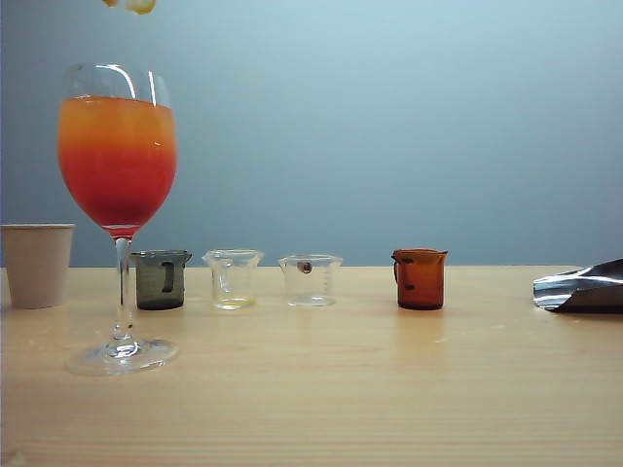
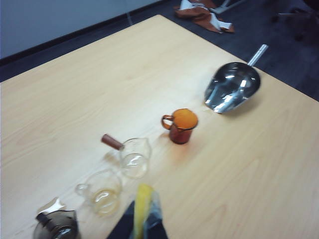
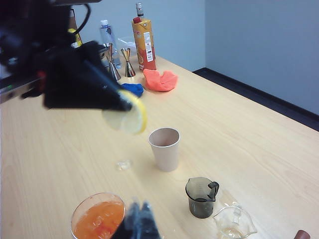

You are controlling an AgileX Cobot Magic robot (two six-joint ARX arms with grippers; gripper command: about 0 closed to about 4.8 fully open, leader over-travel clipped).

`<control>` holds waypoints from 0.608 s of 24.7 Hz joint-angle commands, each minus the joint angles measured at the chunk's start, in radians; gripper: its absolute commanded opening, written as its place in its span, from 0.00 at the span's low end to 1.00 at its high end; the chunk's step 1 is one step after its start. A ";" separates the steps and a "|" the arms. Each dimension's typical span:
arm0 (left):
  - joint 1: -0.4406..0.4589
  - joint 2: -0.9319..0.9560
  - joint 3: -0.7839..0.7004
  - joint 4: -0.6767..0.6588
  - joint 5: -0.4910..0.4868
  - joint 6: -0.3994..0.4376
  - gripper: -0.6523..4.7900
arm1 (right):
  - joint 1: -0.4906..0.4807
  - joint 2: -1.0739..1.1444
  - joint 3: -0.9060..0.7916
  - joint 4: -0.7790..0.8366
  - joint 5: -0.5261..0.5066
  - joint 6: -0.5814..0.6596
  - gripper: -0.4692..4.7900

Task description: Pick up the lemon slice from the paper cup on the left and carefully insert it into the rim of the goblet.

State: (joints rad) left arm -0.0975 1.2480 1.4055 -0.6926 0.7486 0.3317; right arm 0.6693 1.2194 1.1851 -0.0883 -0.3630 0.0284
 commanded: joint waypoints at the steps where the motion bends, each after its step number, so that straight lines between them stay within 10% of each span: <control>1: -0.046 -0.049 -0.019 -0.012 -0.057 0.022 0.11 | 0.002 -0.006 0.004 0.010 -0.003 -0.003 0.08; 15: -0.150 -0.233 -0.216 -0.076 -0.128 0.125 0.11 | 0.016 -0.006 0.003 -0.052 -0.022 -0.057 0.08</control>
State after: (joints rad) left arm -0.2462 1.0252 1.2049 -0.7837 0.6174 0.4545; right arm 0.6834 1.2194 1.1847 -0.1432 -0.3832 -0.0212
